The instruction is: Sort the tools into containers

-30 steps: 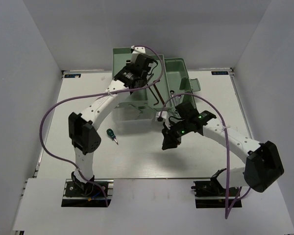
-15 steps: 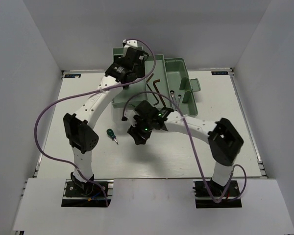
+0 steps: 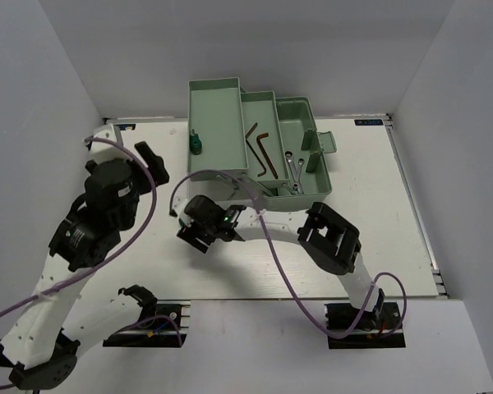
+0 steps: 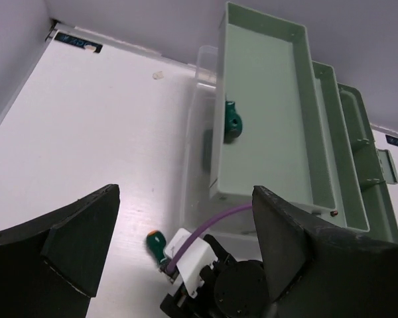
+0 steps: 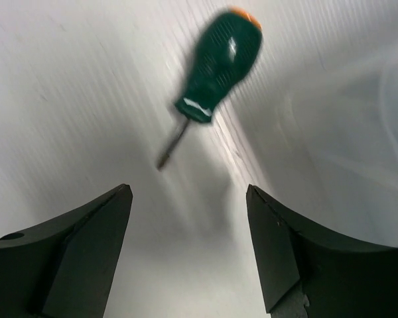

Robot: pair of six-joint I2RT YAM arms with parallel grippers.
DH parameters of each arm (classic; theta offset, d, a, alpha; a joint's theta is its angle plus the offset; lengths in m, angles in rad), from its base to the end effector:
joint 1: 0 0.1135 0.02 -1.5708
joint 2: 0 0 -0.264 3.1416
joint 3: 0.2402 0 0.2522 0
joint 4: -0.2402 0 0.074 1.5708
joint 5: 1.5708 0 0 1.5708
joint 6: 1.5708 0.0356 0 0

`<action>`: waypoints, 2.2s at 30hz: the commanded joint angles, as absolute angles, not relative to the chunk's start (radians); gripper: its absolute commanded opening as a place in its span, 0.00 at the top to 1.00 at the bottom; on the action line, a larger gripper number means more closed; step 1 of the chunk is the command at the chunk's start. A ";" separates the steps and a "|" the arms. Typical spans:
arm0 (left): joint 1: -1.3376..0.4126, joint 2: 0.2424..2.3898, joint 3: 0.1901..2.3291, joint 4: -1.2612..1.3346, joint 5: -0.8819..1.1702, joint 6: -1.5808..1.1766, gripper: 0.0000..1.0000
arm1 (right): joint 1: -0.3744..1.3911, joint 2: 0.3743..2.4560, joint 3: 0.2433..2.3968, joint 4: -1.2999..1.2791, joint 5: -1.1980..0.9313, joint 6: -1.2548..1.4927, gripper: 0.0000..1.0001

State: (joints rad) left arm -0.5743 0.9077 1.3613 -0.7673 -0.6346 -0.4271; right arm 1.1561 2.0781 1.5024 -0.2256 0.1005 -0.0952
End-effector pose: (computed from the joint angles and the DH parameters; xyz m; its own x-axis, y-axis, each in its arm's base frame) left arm 0.1366 -0.0633 0.4511 -0.2209 -0.2544 -0.9415 -0.1400 0.9637 -0.2275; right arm 0.1896 0.4219 0.1826 -0.2042 -0.6986 -0.6858 -0.9060 0.4002 -0.1379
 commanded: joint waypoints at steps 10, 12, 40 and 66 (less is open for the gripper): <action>-0.571 0.635 1.147 -0.998 -0.660 -0.652 0.09 | 1.216 2.249 1.767 -0.161 0.350 0.103 0.26; -0.571 0.601 1.125 -1.026 -0.660 -0.672 0.09 | 1.212 2.272 1.778 -0.166 0.386 0.121 0.29; -0.580 0.489 1.048 -1.258 -0.749 -0.963 0.08 | 1.204 1.987 1.738 -0.575 -0.486 -0.166 1.00; -0.580 0.649 0.712 -0.865 -0.466 -0.985 0.08 | 0.951 1.960 1.980 -0.178 0.375 -0.632 1.00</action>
